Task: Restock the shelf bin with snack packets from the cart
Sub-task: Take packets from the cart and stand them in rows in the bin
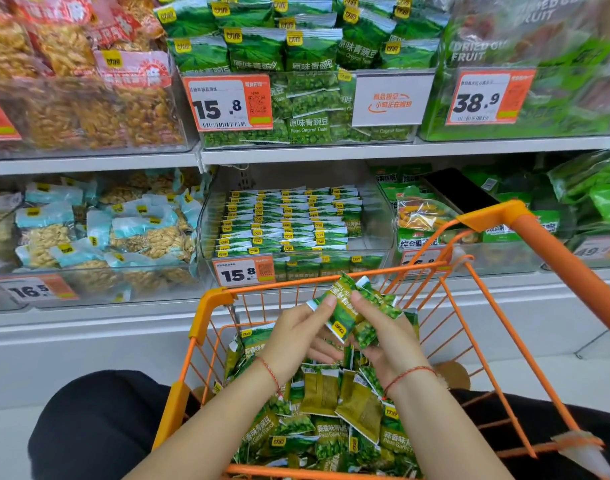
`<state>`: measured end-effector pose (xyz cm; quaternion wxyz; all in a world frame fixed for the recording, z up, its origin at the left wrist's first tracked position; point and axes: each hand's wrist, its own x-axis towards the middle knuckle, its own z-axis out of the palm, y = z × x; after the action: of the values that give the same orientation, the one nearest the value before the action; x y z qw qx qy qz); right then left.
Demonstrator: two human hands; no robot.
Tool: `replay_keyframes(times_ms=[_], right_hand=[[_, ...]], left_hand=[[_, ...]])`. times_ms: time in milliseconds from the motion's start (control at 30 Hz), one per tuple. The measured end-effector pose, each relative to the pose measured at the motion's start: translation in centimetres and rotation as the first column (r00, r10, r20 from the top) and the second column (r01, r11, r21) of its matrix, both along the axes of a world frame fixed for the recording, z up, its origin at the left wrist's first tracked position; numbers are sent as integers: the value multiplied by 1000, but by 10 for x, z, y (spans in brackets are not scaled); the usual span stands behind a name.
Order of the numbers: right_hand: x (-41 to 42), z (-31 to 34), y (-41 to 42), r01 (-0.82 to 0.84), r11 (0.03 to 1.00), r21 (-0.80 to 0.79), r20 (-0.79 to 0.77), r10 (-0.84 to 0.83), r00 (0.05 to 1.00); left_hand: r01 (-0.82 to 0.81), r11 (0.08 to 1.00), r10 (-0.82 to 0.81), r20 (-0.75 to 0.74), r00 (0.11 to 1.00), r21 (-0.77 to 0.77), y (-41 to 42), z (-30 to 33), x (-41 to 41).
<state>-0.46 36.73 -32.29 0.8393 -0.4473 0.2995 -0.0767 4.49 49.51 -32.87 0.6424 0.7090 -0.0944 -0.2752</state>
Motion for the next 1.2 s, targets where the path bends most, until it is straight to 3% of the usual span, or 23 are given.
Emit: replay_keyframes(times_ms=[67, 233, 300, 467, 567, 667, 900, 1067, 1200], right_hand=[[0, 1, 2, -30, 1000, -4, -3, 30, 1000], [2, 3, -4, 56, 970, 238, -17, -53, 998], [3, 2, -3, 47, 965, 257, -10, -46, 999], [6, -5, -1, -7, 998, 56, -69, 11, 998], [4, -9, -3, -142, 985, -94, -75, 136, 988], [4, -11, 0, -201, 958, -205, -122, 179, 976], [0, 5, 6, -256, 966, -28, -22, 255, 967], [14, -1, 10, -165, 981, 105, -67, 173, 983], [5, 6, 10, -244, 968, 50, 6, 244, 970]], left_hand=[[-69, 998, 69, -24, 997, 4, 0, -2, 5], [-285, 948, 295, 57, 954, -144, 10, -6, 25], [-311, 935, 326, 64, 943, -170, 13, -4, 29], [-250, 958, 261, 71, 963, -143, 15, -5, 29], [-204, 972, 218, 130, 967, -114, 15, -6, 28], [-143, 976, 151, 38, 988, -164, 17, -3, 27], [5, 986, -24, -115, 993, -166, 20, 0, 24], [-41, 986, 29, -78, 997, -160, 17, 1, 20], [-126, 967, 109, -88, 990, -220, 15, 0, 20]])
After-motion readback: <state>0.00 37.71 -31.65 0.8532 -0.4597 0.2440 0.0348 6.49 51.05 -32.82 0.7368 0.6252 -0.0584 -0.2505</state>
